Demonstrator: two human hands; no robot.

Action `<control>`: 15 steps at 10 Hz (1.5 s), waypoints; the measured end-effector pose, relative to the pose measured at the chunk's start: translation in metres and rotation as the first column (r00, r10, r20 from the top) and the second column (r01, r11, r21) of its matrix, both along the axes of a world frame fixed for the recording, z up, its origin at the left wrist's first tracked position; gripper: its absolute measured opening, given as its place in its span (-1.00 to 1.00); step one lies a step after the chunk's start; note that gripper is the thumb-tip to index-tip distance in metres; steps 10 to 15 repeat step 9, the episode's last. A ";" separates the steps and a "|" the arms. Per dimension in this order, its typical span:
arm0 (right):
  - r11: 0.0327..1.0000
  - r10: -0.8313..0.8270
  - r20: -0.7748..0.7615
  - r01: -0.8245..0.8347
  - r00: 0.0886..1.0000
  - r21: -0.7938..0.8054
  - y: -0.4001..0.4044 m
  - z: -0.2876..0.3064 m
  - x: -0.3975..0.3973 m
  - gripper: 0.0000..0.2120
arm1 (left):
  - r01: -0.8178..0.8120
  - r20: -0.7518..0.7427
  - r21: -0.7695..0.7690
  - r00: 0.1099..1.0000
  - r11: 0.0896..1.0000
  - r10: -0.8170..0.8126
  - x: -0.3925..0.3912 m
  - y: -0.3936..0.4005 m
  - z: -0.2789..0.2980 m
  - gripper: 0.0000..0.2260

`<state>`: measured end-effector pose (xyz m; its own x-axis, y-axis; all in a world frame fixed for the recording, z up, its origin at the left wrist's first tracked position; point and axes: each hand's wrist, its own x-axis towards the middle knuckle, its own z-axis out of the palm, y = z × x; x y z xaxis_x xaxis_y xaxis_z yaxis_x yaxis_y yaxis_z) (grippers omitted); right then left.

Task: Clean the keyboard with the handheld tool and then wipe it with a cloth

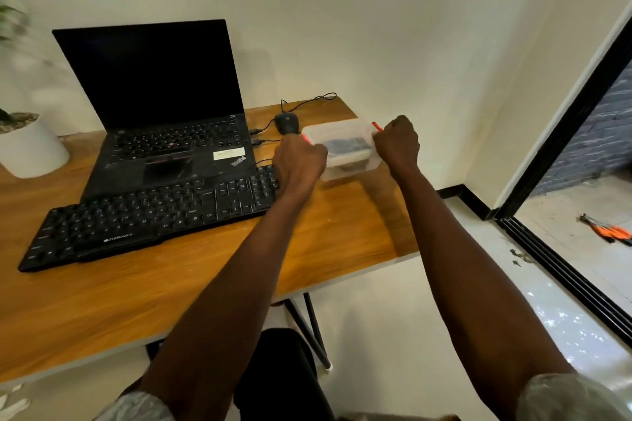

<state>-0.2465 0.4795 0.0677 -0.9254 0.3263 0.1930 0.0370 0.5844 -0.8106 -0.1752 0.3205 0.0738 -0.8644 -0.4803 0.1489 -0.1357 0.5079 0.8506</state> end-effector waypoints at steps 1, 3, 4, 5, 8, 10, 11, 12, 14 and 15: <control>0.994 0.038 -0.051 -0.043 0.998 -0.105 -0.013 0.008 -0.033 -0.74 | 0.025 -0.004 0.063 1.000 0.998 -0.025 -0.050 -0.017 0.006 -0.90; 0.986 0.091 -0.081 -0.101 0.993 -0.134 -0.019 -0.003 -0.092 -0.74 | 0.089 0.019 0.217 0.995 0.972 -0.096 -0.116 -0.035 -0.010 -0.91; 0.987 0.112 -0.073 -0.119 0.991 -0.106 -0.021 -0.009 -0.111 -0.72 | 0.069 0.025 0.255 0.997 0.964 -0.078 -0.131 -0.036 -0.016 -0.91; 0.990 0.135 -0.018 -0.136 0.991 -0.035 -0.022 -0.020 -0.121 -0.68 | 0.043 0.061 0.354 0.996 0.934 -0.068 -0.137 -0.037 -0.025 -0.88; 0.993 0.109 -0.024 -0.108 0.994 0.040 -0.031 -0.025 -0.110 -0.65 | 0.029 0.072 0.307 0.996 0.951 -0.053 -0.141 -0.041 -0.039 -0.80; 0.994 0.101 -0.111 -0.095 0.989 0.054 -0.044 -0.018 -0.092 -0.58 | 0.065 -0.042 0.134 0.997 0.989 -0.060 -0.135 -0.051 -0.044 -0.75; 0.994 0.101 -0.111 -0.095 0.989 0.054 -0.044 -0.018 -0.092 -0.58 | 0.065 -0.042 0.134 0.997 0.989 -0.060 -0.135 -0.051 -0.044 -0.75; 0.994 0.101 -0.111 -0.095 0.989 0.054 -0.044 -0.018 -0.092 -0.58 | 0.065 -0.042 0.134 0.997 0.989 -0.060 -0.135 -0.051 -0.044 -0.75; 0.994 0.101 -0.111 -0.095 0.989 0.054 -0.044 -0.018 -0.092 -0.58 | 0.065 -0.042 0.134 0.997 0.989 -0.060 -0.135 -0.051 -0.044 -0.75; 0.994 0.101 -0.111 -0.095 0.989 0.054 -0.044 -0.018 -0.092 -0.58 | 0.065 -0.042 0.134 0.997 0.989 -0.060 -0.135 -0.051 -0.044 -0.75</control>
